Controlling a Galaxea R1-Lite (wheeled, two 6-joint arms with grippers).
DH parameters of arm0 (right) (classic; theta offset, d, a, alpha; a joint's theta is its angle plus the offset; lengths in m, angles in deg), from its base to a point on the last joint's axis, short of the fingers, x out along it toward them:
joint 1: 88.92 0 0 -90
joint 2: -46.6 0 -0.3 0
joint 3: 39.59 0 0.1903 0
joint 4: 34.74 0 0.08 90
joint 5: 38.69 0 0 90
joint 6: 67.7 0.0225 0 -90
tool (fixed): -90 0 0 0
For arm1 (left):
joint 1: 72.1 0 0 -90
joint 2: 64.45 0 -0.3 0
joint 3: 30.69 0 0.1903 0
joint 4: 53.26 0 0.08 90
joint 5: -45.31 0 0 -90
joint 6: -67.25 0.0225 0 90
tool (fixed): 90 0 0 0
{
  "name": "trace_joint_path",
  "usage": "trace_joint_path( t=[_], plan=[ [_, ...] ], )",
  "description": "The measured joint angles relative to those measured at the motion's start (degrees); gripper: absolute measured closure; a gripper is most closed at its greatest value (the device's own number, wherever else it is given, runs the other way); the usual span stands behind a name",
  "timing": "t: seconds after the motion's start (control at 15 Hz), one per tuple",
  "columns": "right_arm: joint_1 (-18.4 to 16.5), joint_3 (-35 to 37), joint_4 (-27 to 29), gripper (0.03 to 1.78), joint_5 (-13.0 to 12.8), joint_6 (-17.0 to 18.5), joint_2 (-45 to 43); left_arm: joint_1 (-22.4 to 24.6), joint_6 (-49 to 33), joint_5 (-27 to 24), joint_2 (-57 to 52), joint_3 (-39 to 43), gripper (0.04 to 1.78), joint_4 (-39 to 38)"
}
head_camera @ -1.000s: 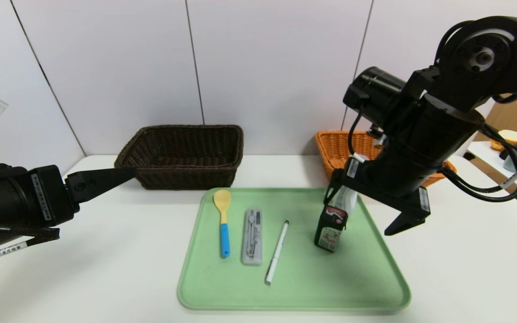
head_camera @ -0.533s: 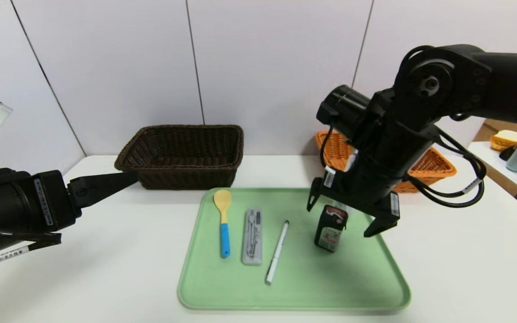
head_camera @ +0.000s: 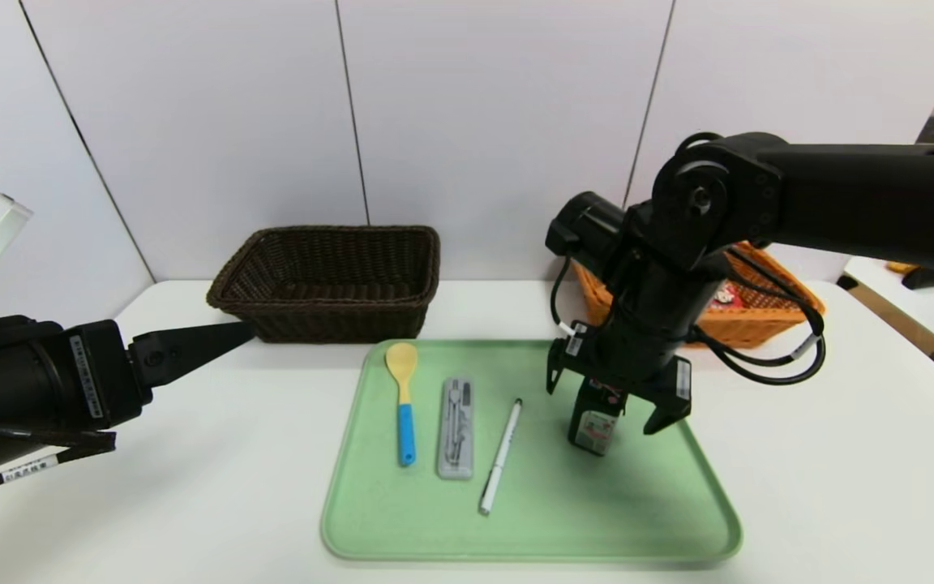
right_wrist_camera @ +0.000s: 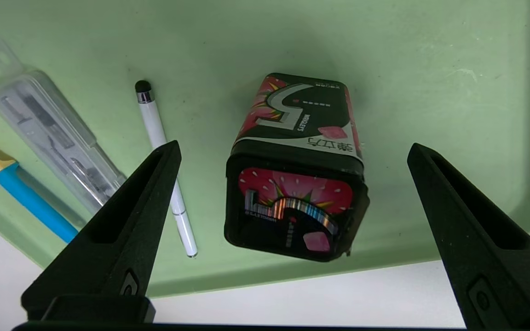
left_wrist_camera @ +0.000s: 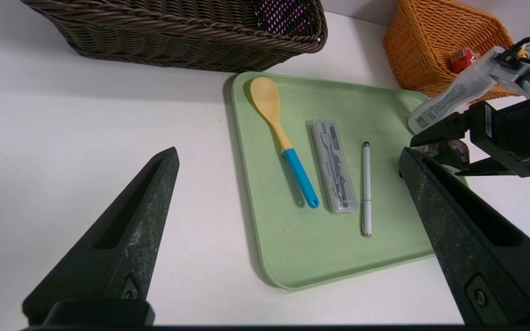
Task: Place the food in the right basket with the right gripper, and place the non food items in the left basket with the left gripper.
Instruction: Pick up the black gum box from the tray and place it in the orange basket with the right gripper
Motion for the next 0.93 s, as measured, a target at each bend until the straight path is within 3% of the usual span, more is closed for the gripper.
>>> trace_joint_path(
  t=[0.07,0.33,0.53,0.93],
  plan=[
    [-0.02,0.00,0.00,0.12,0.02,0.16,0.44,0.00,-0.02,0.00,0.09,0.00,0.13,-0.02],
    [-0.02,0.00,0.09,0.74,0.20,-0.01,0.88,0.00,-0.05,0.02,0.50,0.00,0.13,-0.09],
    [-0.05,0.00,0.23,1.02,0.27,0.18,0.74,0.00,0.02,0.07,1.11,-0.35,0.13,-0.17],
    [1.22,0.00,1.06,1.03,0.99,1.49,-0.96,0.00,0.04,0.09,1.83,-0.46,0.13,-0.15]
  ],
)
